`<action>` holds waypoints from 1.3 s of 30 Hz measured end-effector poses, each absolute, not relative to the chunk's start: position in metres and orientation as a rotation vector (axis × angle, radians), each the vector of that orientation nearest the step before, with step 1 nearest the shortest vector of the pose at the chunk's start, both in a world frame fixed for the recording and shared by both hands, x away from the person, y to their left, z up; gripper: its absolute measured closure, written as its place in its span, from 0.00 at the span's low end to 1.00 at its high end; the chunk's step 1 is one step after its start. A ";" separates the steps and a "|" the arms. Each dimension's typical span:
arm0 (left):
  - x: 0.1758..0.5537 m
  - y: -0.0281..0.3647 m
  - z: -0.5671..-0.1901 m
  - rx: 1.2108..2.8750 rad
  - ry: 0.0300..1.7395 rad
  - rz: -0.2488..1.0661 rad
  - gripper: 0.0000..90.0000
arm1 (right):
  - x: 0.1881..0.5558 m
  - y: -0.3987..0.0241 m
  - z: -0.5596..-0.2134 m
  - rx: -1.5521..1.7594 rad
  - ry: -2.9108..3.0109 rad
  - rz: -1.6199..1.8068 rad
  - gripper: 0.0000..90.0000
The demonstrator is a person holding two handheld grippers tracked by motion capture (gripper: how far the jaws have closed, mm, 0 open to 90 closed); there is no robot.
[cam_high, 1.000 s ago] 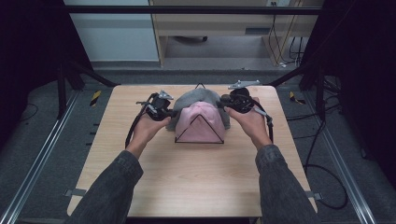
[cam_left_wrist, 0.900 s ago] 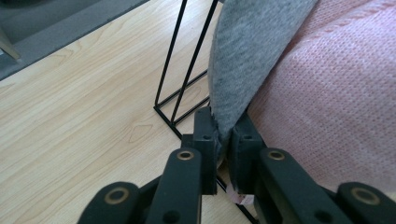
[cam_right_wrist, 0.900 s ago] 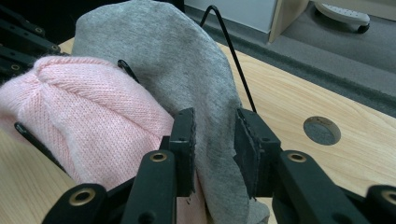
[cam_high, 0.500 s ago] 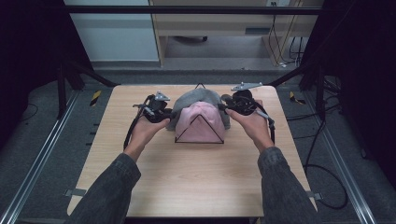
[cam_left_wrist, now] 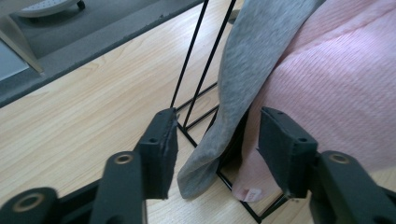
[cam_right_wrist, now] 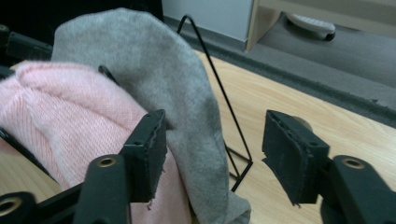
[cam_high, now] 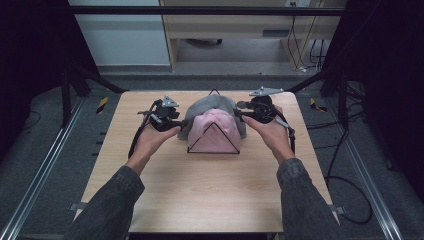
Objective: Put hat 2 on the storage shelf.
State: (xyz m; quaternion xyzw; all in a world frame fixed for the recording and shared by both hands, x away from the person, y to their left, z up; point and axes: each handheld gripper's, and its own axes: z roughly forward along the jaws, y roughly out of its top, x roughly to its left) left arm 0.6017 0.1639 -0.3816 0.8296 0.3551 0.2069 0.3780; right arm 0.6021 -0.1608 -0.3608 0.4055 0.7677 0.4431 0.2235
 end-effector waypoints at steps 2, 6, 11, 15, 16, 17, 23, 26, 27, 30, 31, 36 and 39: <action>0.601 0.163 -0.380 2.122 0.905 0.525 0.48 | 0.601 -0.161 -0.358 1.134 2.103 1.239 0.42; 0.597 0.162 -0.375 2.117 0.901 0.504 0.38 | 0.600 -0.162 -0.357 1.150 2.095 1.237 0.34; 0.590 0.161 -0.369 2.107 0.899 0.505 0.24 | 0.597 -0.167 -0.353 1.198 2.076 1.248 0.24; 0.584 0.161 -0.365 2.100 0.900 0.495 0.18 | 0.594 -0.169 -0.350 1.215 2.061 1.216 0.18; 0.581 0.162 -0.363 2.108 0.890 0.497 0.17 | 0.594 -0.170 -0.349 1.213 2.059 1.217 0.17; 0.578 0.162 -0.361 2.109 0.884 0.501 0.17 | 0.591 -0.171 -0.348 1.212 2.055 1.225 0.16; 0.564 0.165 -0.355 2.144 0.857 0.493 0.13 | 0.580 -0.176 -0.340 1.189 2.037 1.229 0.12; 0.556 0.168 -0.353 2.146 0.842 0.493 0.12 | 0.571 -0.178 -0.338 1.166 2.051 1.209 0.10; 0.553 0.169 -0.352 2.149 0.836 0.494 0.11 | 0.569 -0.178 -0.337 1.167 2.056 1.200 0.10; 0.544 0.175 -0.352 2.165 0.822 0.490 0.09 | 0.556 -0.183 -0.338 1.138 2.074 1.198 0.09; 0.541 0.178 -0.353 2.173 0.818 0.485 0.09 | 0.553 -0.184 -0.338 1.128 2.081 1.196 0.09; 0.523 0.193 -0.364 2.216 0.790 0.454 0.07 | 0.531 -0.193 -0.344 1.109 2.103 1.185 0.11; 0.516 0.200 -0.373 2.225 0.797 0.433 0.07 | 0.520 -0.197 -0.351 1.097 2.109 1.180 0.13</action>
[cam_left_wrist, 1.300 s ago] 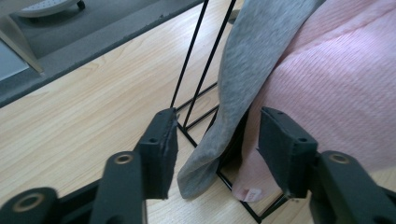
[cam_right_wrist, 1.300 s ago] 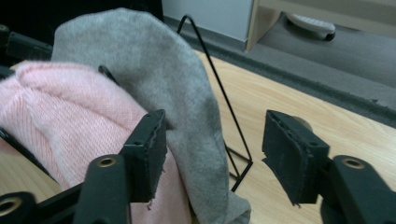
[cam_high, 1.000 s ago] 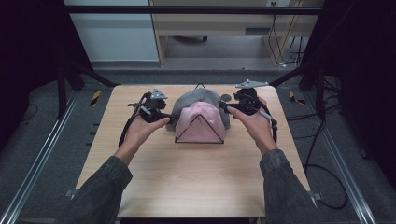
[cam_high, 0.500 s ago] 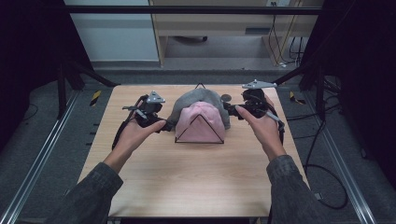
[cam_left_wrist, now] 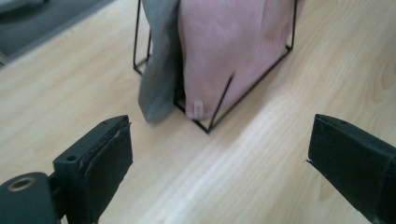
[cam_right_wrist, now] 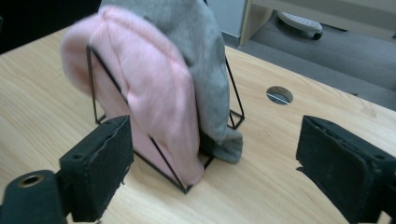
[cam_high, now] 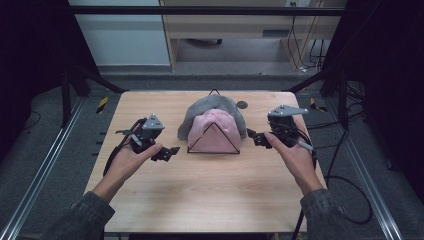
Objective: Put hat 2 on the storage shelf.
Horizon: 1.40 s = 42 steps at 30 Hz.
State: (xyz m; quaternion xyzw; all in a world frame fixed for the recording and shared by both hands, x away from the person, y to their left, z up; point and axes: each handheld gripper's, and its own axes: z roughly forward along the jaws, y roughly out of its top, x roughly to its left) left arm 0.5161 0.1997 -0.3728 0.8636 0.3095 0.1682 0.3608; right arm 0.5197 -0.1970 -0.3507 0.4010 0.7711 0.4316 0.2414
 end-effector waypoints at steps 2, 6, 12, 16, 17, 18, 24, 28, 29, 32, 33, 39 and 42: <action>0.511 0.204 -0.381 2.227 0.807 0.419 0.07 | 0.512 -0.198 -0.357 1.090 2.106 1.172 0.15; 0.502 0.210 -0.399 2.251 0.821 0.395 0.07 | 0.500 -0.200 -0.372 1.086 2.128 1.149 0.16; 0.490 0.214 -0.432 2.326 0.830 0.359 0.08 | 0.486 -0.200 -0.407 1.109 2.185 1.112 0.20; 0.487 0.216 -0.447 2.350 0.841 0.321 0.08 | 0.482 -0.200 -0.434 1.165 2.251 1.091 0.17; 0.486 0.216 -0.450 2.350 0.843 0.313 0.08 | 0.482 -0.199 -0.440 1.177 2.265 1.084 0.17; 0.486 0.217 -0.453 2.357 0.846 0.306 0.08 | 0.481 -0.199 -0.445 1.186 2.276 1.082 0.17; 0.486 0.221 -0.470 2.351 0.869 0.280 0.08 | 0.481 -0.193 -0.467 1.238 2.339 1.033 0.12; 0.488 0.226 -0.478 2.343 0.896 0.291 0.08 | 0.484 -0.188 -0.478 1.268 2.359 1.019 0.10; 0.488 0.227 -0.480 2.344 0.901 0.294 0.08 | 0.485 -0.187 -0.480 1.277 2.364 1.015 0.10; 0.489 0.229 -0.483 2.350 0.909 0.288 0.07 | 0.487 -0.186 -0.486 1.286 2.373 0.986 0.10; 0.489 0.230 -0.485 2.352 0.913 0.282 0.07 | 0.488 -0.186 -0.488 1.296 2.376 0.977 0.10; 0.489 0.230 -0.493 2.363 0.917 0.261 0.05 | 0.488 -0.185 -0.496 1.310 2.391 0.947 0.08; 0.489 0.229 -0.493 2.369 0.909 0.262 0.04 | 0.487 -0.184 -0.500 1.308 2.374 0.931 0.07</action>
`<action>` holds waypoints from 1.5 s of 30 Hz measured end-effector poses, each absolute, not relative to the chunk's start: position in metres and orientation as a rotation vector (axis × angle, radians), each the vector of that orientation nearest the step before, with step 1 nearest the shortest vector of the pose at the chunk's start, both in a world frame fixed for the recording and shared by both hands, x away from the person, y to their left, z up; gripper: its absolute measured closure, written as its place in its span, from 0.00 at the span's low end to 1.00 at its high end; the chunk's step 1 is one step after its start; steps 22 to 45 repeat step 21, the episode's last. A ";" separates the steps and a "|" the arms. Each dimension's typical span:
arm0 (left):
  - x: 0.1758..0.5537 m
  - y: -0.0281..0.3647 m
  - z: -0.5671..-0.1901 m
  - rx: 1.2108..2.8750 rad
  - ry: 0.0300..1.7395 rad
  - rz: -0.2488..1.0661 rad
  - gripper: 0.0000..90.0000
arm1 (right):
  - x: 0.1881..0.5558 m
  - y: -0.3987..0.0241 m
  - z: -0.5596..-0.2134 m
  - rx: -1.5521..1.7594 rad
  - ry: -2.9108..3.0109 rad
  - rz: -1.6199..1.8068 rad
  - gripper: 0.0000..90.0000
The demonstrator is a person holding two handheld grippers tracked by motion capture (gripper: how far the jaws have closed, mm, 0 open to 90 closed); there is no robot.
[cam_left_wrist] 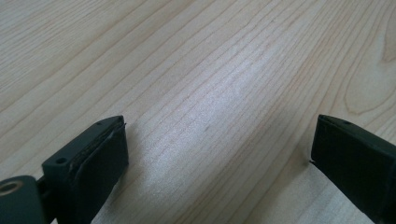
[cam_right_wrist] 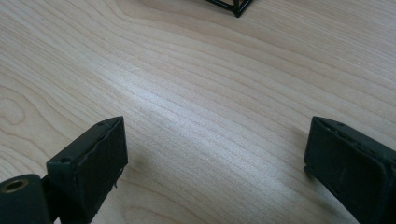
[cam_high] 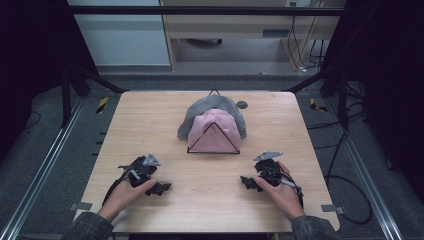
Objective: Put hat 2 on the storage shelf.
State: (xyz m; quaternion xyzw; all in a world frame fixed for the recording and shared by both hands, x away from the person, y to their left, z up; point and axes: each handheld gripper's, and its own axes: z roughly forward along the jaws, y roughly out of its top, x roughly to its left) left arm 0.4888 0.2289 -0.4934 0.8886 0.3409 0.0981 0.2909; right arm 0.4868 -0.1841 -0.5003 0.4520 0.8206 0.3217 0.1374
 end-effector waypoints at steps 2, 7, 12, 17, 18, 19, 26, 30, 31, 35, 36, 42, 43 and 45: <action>0.489 0.229 -0.495 2.389 0.884 0.308 0.03 | 0.485 -0.183 -0.501 1.295 2.372 0.934 0.06; 0.487 0.231 -0.498 2.370 0.873 0.313 0.00 | 0.479 -0.177 -0.506 1.224 2.358 0.904 0.01; 0.487 0.232 -0.498 2.372 0.862 0.311 0.00 | 0.474 -0.181 -0.511 1.188 2.331 0.969 0.01; 0.486 0.232 -0.498 2.374 0.861 0.308 0.00 | 0.469 -0.184 -0.512 1.185 2.325 0.975 0.01; 0.486 0.232 -0.498 2.375 0.861 0.307 0.00 | 0.469 -0.184 -0.512 1.184 2.325 0.975 0.01; 0.486 0.232 -0.498 2.375 0.861 0.307 0.00 | 0.469 -0.184 -0.512 1.184 2.325 0.974 0.01; 0.486 0.232 -0.498 2.378 0.862 0.306 0.00 | 0.469 -0.184 -0.511 1.184 2.327 0.973 0.01; 0.486 0.232 -0.498 2.378 0.862 0.306 0.00 | 0.469 -0.184 -0.511 1.184 2.327 0.973 0.01; 0.486 0.232 -0.498 2.378 0.862 0.306 0.00 | 0.469 -0.184 -0.511 1.184 2.327 0.973 0.01; 0.486 0.232 -0.498 2.378 0.862 0.306 0.00 | 0.469 -0.184 -0.511 1.184 2.327 0.973 0.01; 0.486 0.232 -0.498 2.378 0.862 0.306 0.00 | 0.469 -0.184 -0.511 1.184 2.327 0.973 0.01; 0.486 0.232 -0.498 2.378 0.862 0.306 0.00 | 0.469 -0.184 -0.511 1.184 2.327 0.973 0.01; 0.486 0.232 -0.498 2.378 0.862 0.306 0.00 | 0.469 -0.184 -0.511 1.184 2.327 0.973 0.01; 0.486 0.232 -0.498 2.378 0.862 0.306 0.00 | 0.469 -0.184 -0.511 1.184 2.327 0.973 0.01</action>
